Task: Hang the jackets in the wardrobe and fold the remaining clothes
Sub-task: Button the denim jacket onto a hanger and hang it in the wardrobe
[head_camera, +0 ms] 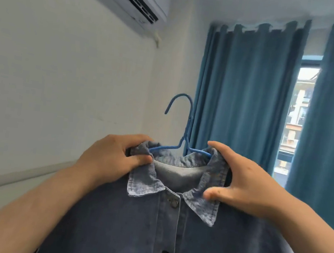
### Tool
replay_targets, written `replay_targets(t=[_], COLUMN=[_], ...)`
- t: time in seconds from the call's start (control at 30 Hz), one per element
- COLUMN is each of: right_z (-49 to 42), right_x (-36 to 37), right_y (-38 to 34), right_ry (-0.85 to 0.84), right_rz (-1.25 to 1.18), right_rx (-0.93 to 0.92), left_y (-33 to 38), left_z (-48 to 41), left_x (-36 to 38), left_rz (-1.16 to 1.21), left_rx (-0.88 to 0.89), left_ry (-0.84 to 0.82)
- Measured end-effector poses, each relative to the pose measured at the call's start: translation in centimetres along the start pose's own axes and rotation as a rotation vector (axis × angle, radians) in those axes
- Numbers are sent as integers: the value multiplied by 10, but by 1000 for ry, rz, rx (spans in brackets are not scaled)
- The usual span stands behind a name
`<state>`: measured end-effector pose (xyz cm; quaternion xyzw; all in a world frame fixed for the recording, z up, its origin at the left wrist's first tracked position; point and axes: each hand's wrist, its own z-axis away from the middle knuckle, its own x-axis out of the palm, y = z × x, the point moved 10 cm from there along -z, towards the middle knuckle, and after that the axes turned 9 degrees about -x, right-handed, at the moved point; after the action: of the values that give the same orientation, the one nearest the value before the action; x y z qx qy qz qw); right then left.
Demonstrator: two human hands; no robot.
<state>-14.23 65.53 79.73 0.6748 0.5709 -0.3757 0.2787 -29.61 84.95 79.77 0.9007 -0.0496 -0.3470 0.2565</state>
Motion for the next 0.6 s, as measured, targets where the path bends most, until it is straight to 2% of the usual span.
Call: replay_targets(t=[0.03,0.17,0.23,0.4,0.5,0.6], right_z=[-1,9,16,26,23,20], right_x=[4,11,15,20,22,27], right_y=[-2,-7,-6,-41,-79,-116], right_ry=[-11,68,108,103,137,181], right_rz=[52,-16,-108,-512,-610,-719], right_rx=[-10,-52,-52,-214,-333,-376], left_y=[0,10,18,38,47,44], left_z=[4,41,59,112,150,190], left_x=[-4,-22,-31,-66,-94,-129], left_rz=[-15,-76,-93,-146,-143,-148], left_rx=[-23,-142,-193,-255,-256,-335], left_ry=[2,71,98,227,282,357])
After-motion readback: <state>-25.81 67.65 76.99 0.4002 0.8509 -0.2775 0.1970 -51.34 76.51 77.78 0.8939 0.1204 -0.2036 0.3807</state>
